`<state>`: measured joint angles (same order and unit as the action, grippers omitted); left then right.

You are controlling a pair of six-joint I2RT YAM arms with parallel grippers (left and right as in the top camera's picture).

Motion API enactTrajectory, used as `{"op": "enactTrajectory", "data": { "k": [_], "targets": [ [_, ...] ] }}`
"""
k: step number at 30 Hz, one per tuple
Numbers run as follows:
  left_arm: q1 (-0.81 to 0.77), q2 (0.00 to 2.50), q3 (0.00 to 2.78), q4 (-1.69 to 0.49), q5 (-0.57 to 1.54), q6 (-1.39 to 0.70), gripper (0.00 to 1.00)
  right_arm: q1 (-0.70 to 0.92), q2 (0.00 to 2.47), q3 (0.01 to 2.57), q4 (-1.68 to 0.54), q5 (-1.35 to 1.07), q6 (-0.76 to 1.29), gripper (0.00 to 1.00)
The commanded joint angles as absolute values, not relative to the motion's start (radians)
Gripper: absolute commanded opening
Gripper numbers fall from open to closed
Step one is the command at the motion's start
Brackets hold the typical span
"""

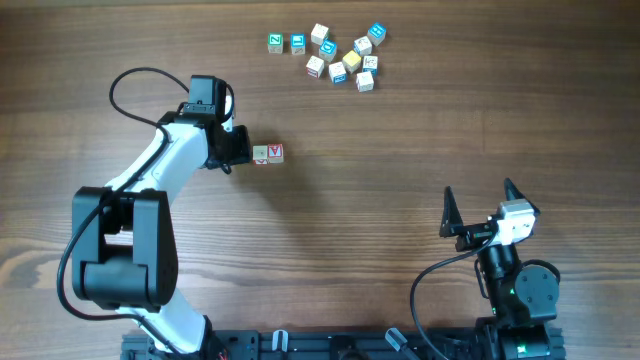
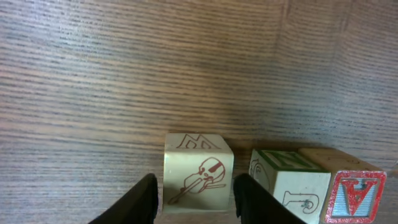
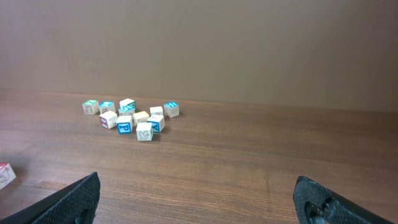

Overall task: Form a horizontal line
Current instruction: 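Carry the white picture block to the left end of the row, then lower the white block against the row and open the left gripper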

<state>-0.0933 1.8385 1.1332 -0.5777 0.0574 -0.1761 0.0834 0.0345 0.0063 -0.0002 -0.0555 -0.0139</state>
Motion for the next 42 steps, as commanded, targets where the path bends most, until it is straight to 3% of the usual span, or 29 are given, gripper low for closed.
{"op": "enactTrajectory", "data": {
  "k": [1,13,19,42],
  "targets": [
    [-0.094,1.846,1.125,-0.558,0.044,-0.160,0.43,0.078,0.029,0.005,0.002,-0.060,-0.025,1.00],
    [-0.093,1.845,1.126,-0.402,0.012,-0.198,0.42,0.078,0.029,0.005,0.002,-0.060,-0.025,1.00],
    [-0.054,1.846,1.126,-0.380,-0.107,-0.274,0.05,0.078,0.029,0.005,0.002,-0.060,-0.025,1.00],
    [-0.055,1.846,1.126,-0.515,0.034,-0.270,0.04,0.078,0.029,0.005,0.002,-0.060,-0.025,1.00]
  ]
}}
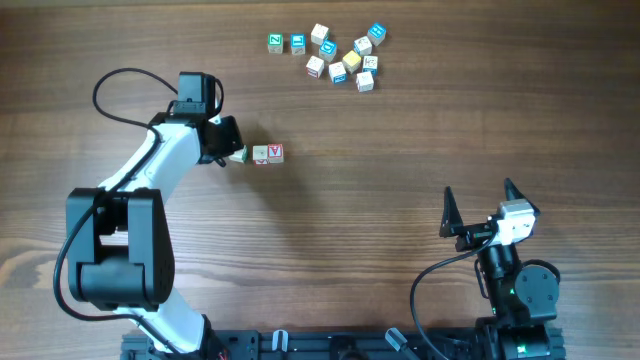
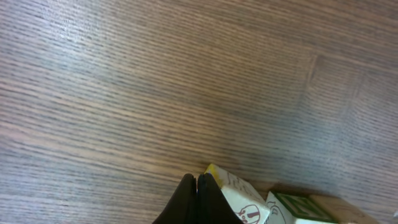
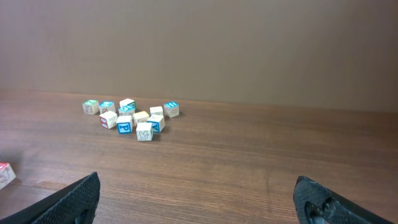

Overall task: Form a horizontal line
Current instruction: 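Lower the white block against the row and open the left gripper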

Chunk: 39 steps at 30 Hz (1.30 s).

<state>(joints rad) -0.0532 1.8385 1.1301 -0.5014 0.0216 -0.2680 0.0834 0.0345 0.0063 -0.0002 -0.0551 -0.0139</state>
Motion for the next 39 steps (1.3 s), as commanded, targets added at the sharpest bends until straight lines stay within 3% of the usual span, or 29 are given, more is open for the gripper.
{"op": "enactTrajectory", "data": {
  "k": [1,39],
  "targets": [
    [-0.055,1.846,1.126,-0.523,0.034,-0.270,0.04,0.078,0.029,0.005,0.002,-0.060,-0.025,1.00],
    [-0.075,1.846,1.126,-0.543,0.101,-0.270,0.04,0.078,0.029,0.005,0.002,-0.060,-0.025,1.00]
  ]
}}
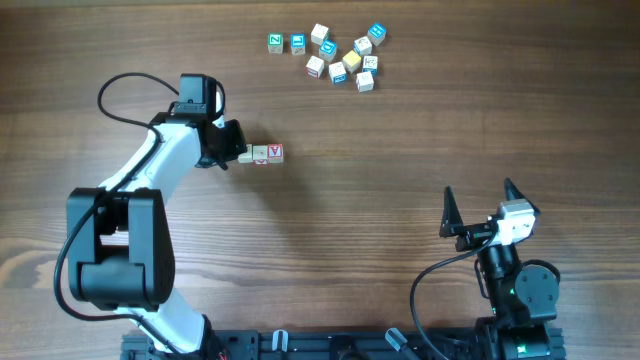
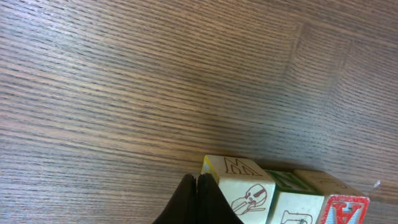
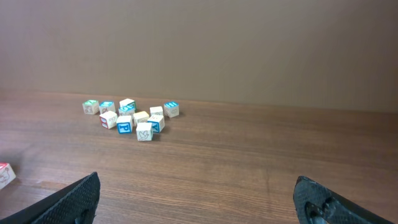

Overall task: Form a horizontal line
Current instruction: 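Lower the white block against the row and open the left gripper, then lift the left gripper away and park it left of the row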

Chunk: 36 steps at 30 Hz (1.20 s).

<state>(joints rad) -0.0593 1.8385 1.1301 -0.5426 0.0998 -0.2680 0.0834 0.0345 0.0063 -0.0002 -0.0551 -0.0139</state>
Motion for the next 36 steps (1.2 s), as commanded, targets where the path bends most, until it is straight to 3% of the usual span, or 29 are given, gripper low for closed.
{"op": "enactTrajectory", "data": {
  "k": [1,12,20,21,22,23,36],
  "targets": [
    [-0.075,1.846,1.126,-0.543,0.089,-0.270,0.04,0.078,0.029,0.005,0.002,-0.060,-0.025,1.00],
    [-0.062,1.846,1.126,-0.467,-0.052,-0.270,0.04,0.078,0.029,0.005,0.002,-0.060,-0.025,1.00],
    [0.077,1.846,1.126,-0.392,-0.054,-0.270,0.07,0.078,0.029,0.005,0.002,-0.060,-0.025,1.00],
    [0.106,1.846,1.126,-0.392,-0.054,-0.270,0.12,0.078,0.029,0.005,0.002,-0.060,-0.025,1.00],
    [0.133,1.846,1.126,-0.392,-0.054,-0.270,0.34,0.078,0.029,0.005,0.002,-0.060,-0.025,1.00],
    [0.160,1.846,1.126,-0.395,-0.054,-0.270,0.99,0.078,0.029,0.005,0.002,-0.060,-0.025,1.00],
    [0.219,1.846,1.126,-0.415,-0.054,-0.270,1.00,0.078,0.029,0.005,0.002,-0.060,-0.025,1.00]
  ]
}}
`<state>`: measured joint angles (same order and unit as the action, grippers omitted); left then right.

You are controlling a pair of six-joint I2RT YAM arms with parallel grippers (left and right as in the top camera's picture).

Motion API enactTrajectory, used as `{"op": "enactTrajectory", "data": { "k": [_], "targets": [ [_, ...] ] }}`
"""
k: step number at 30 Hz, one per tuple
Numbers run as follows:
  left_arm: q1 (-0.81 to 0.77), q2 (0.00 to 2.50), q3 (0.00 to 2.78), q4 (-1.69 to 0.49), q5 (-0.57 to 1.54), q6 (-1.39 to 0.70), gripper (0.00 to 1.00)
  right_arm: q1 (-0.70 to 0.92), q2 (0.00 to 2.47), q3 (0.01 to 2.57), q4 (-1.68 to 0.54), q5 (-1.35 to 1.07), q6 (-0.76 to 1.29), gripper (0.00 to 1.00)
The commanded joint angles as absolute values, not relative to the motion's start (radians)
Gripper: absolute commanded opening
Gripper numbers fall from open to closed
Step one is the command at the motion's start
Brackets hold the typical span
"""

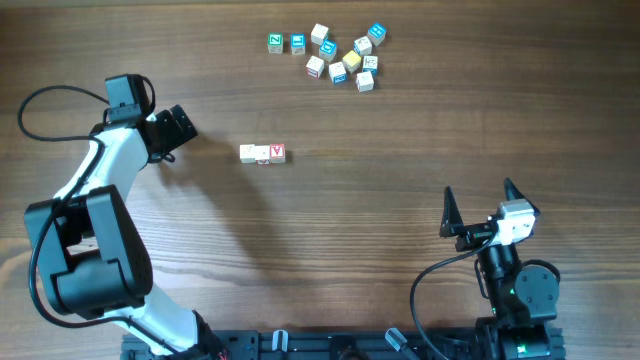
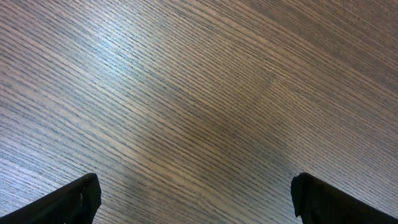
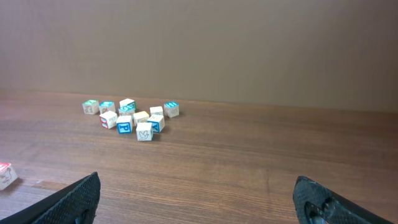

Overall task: Form a horizontal line
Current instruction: 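Lift the left gripper away and park it left of the row, then raise the right arm and move the right gripper over the cluster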

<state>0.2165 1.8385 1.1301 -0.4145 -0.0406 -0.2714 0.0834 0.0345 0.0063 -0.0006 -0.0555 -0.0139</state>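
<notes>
A short row of three letter blocks [image 1: 262, 153] lies touching side by side on the wooden table [image 1: 400, 150], the red-edged one at its right end. My left gripper [image 1: 178, 130] is open, well to the left of the row, with only bare wood between its fingers [image 2: 74, 199]. My right gripper [image 1: 478, 210] stands open at the lower right, far from the blocks, nothing in it. The red end block [image 3: 5, 175] peeks in at the left edge of the right wrist view.
A loose cluster of several letter blocks [image 1: 340, 55] lies at the far side of the table, also in the right wrist view as the cluster [image 3: 132, 117]. Two blue-green blocks [image 1: 286, 43] sit just left of it.
My left gripper was shut, its tip against the left end block of the row. Now it is open and has drawn back to the left, away from the row. The three blocks lie aligned.
First my left gripper stood open around a block just left of two joined blocks. Then it was shut beside that block, which sat tilted. Later the block lay flush in the row with the shut tip against it. Now the gripper is open and apart.
</notes>
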Motion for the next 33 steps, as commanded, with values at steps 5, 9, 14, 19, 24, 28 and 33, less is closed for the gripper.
{"op": "enactTrajectory", "data": {
  "k": [5,9,14,19,24,28,33],
  "targets": [
    [0.219,1.846,1.126,-0.415,-0.054,-0.270,1.00,0.078,0.029,0.005,0.002,-0.060,-0.025,0.99],
    [0.219,1.846,1.126,-0.415,-0.054,-0.270,1.00,0.078,0.029,0.005,0.002,-0.060,-0.025,1.00],
    [0.219,1.846,1.126,-0.415,-0.054,-0.270,1.00,0.078,0.029,0.005,0.002,-0.060,-0.025,1.00],
    [0.219,1.846,1.126,-0.415,-0.054,-0.270,1.00,0.078,0.029,0.005,0.002,-0.060,-0.025,1.00],
    [0.219,1.846,1.126,-0.414,-0.054,-0.270,1.00,0.078,0.029,0.005,0.000,-0.058,-0.027,1.00],
    [0.219,1.846,1.126,-0.415,-0.054,-0.270,1.00,0.078,0.133,0.005,0.000,-0.056,-0.025,1.00],
    [0.219,1.846,1.126,-0.415,-0.054,-0.270,1.00,0.078,0.307,0.006,0.001,-0.048,-0.185,1.00]
  ]
}}
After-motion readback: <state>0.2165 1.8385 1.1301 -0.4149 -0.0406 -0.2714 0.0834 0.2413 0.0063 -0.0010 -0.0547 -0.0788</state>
